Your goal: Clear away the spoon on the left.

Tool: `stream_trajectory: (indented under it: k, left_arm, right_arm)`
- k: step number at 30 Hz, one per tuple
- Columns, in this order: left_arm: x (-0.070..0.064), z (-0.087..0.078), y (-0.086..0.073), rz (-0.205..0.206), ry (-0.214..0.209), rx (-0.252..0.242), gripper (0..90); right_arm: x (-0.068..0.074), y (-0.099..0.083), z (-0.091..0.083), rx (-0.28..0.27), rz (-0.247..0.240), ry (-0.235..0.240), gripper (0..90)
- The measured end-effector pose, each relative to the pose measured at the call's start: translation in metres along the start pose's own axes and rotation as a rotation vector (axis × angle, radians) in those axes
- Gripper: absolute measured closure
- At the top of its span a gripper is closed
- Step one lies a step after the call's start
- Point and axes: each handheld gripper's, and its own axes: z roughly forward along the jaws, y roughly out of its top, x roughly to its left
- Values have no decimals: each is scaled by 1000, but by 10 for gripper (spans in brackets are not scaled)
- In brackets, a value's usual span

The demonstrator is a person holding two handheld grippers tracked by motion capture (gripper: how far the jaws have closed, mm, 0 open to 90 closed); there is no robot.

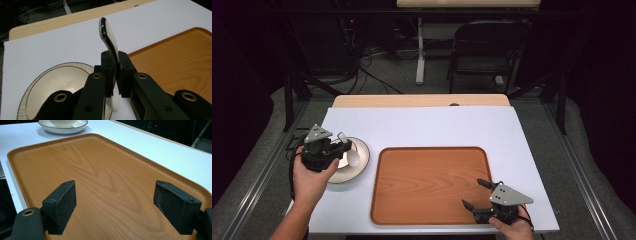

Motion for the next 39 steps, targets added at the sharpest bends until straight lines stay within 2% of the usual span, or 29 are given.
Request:
stream_trajectory:
  k: [3, 14, 16, 18, 23, 30, 36, 39]
  left_arm:
    - [-9, 1, 3, 25, -30, -1, 853]
    - [-31, 1, 11, 76, -93, 4, 853]
    - [-37, 2, 13, 105, -113, 24, 853]
    - [-39, 2, 13, 111, -118, 30, 853]
    - [-50, 5, 17, 140, -169, 55, 853]
    - [-61, 8, 21, 181, -203, 80, 854]
    - [-68, 11, 22, 196, -233, 97, 854]
    - [-75, 15, 21, 200, -269, 108, 853]
  right_arm:
    - [0, 0, 0, -4, 2, -1, 183]
    - [0, 0, 0, -7, -1, -2, 183]
    - [0, 0, 0, -7, -1, -2, 183]
    - [0, 0, 0, -7, -1, -3, 183]
    - [0, 0, 0, -6, -2, -2, 183]
    - [0, 0, 0, -7, -1, -2, 183]
    - [0, 0, 0, -6, -1, -2, 183]
    - [0, 0, 0, -6, 1, -2, 183]
